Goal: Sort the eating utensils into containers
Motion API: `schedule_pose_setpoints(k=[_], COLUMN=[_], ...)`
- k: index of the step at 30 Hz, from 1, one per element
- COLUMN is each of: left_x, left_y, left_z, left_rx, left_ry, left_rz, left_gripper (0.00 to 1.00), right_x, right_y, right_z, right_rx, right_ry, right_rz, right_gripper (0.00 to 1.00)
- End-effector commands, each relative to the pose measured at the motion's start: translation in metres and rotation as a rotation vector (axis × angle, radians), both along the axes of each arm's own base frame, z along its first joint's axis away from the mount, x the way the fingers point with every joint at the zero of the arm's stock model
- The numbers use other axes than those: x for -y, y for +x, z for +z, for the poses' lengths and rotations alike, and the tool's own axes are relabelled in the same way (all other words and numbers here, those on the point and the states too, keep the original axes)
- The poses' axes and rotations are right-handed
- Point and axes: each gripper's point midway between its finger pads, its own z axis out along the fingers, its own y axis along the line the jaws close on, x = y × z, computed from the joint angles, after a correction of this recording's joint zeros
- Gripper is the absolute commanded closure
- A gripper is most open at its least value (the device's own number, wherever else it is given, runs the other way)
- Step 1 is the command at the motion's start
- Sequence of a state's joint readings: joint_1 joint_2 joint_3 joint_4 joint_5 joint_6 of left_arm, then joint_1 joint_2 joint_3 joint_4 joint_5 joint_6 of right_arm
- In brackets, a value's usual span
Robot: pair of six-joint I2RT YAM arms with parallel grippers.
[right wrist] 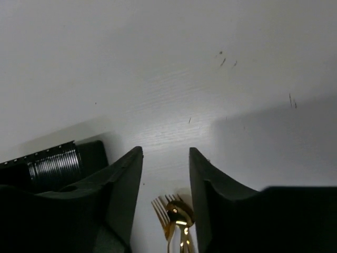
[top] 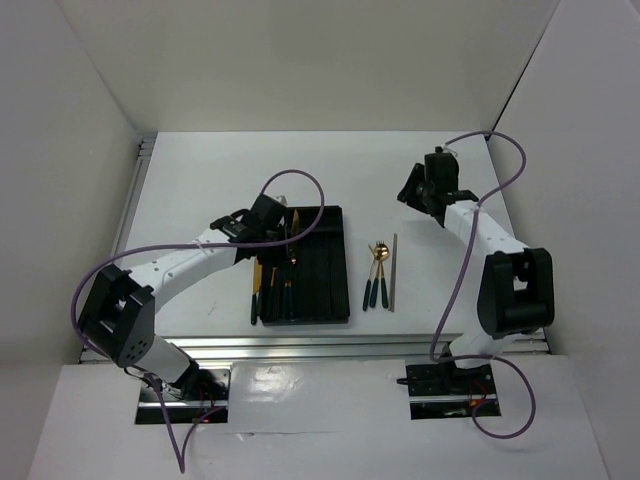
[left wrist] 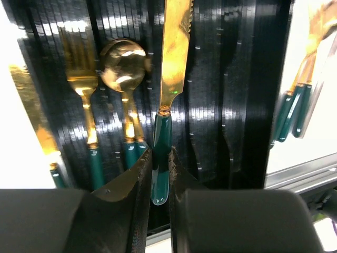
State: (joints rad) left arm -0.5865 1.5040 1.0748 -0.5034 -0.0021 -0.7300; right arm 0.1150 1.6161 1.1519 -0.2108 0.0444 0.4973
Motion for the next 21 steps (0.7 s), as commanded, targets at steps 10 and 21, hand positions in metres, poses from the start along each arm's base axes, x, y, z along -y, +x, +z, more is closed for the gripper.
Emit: schedule_pose_setpoints(k=[10, 21], left_x=[0.029, 0.050], left_y=[-0.006, -0.043], left_z=[0.001, -0.024], left_rx=[0.016, -0.034], left_ry=[-0.090, -0.085], left_rz=[0.154, 0.151], left_gripper=[1.00, 1.00], right_x=[-0.006, -0.023], right_y=[-0.059, -0.081], right_z=[0.001, 0.014], right_rx=[0.010, 0.082], right_ry=[0.091, 0.163], right_rz=[0.019, 0.112], right_gripper=[0.81, 0.42])
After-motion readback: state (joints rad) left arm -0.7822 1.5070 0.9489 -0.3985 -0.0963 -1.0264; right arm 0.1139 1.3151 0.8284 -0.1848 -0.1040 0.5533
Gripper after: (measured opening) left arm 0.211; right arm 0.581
